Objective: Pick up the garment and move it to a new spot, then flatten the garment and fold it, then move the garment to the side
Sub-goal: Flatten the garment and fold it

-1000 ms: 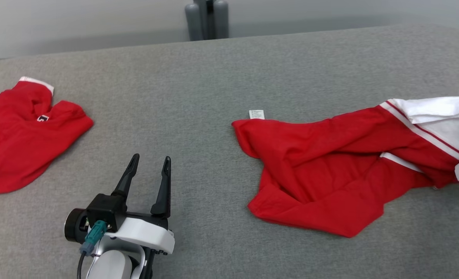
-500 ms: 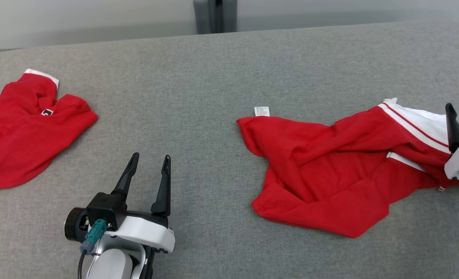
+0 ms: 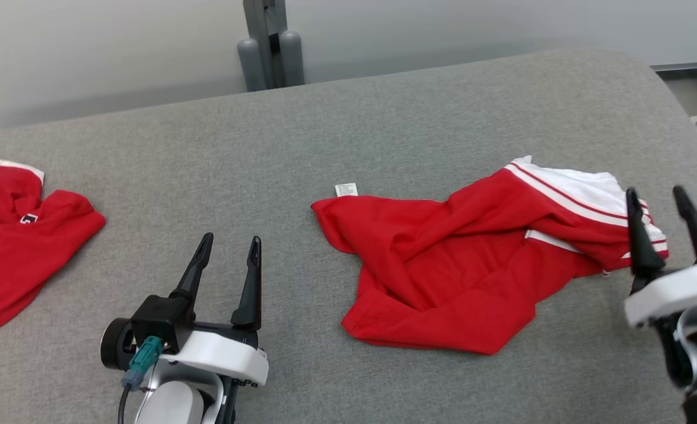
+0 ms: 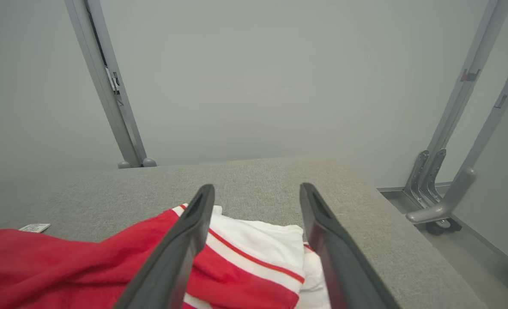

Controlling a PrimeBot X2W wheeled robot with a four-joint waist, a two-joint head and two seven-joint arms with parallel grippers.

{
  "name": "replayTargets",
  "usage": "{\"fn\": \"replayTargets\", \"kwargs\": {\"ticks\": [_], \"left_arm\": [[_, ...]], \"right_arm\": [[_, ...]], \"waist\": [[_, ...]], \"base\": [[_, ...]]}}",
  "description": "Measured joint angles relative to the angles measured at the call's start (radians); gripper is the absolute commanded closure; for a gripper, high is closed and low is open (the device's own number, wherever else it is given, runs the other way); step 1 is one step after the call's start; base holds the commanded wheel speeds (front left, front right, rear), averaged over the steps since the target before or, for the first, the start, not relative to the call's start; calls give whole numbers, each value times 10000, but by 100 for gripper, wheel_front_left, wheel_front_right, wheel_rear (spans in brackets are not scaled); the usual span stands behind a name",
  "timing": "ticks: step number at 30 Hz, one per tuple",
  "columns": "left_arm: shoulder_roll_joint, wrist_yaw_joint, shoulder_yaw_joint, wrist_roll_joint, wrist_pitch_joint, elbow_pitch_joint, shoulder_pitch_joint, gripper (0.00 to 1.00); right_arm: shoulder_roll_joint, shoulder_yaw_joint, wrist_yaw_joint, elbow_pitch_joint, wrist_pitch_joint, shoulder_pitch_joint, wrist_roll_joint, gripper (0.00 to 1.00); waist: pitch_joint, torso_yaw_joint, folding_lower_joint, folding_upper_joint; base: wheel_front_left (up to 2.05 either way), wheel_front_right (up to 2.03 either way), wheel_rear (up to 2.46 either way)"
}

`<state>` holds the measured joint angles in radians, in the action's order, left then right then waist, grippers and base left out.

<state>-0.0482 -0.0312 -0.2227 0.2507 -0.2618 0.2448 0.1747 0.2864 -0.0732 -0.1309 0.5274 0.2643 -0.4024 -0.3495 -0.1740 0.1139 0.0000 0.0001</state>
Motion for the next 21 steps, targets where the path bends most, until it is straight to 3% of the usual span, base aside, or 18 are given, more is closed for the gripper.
{"fn": "replayTargets", "kwargs": {"ticks": [9,21], "left_arm": [[-4,-86,4,138,2,33,-323,0],[0,-96,-98,153,0,10,-453,0]], "right_arm": [[-1227,288,2,-1250,2,2245,502,0],[-1300,610,2,-1147,2,2459,539,0]], "waist": [[460,402,0,0],[601,472,0,0]], "base": [[0,0,0],[0,0,0]]}}
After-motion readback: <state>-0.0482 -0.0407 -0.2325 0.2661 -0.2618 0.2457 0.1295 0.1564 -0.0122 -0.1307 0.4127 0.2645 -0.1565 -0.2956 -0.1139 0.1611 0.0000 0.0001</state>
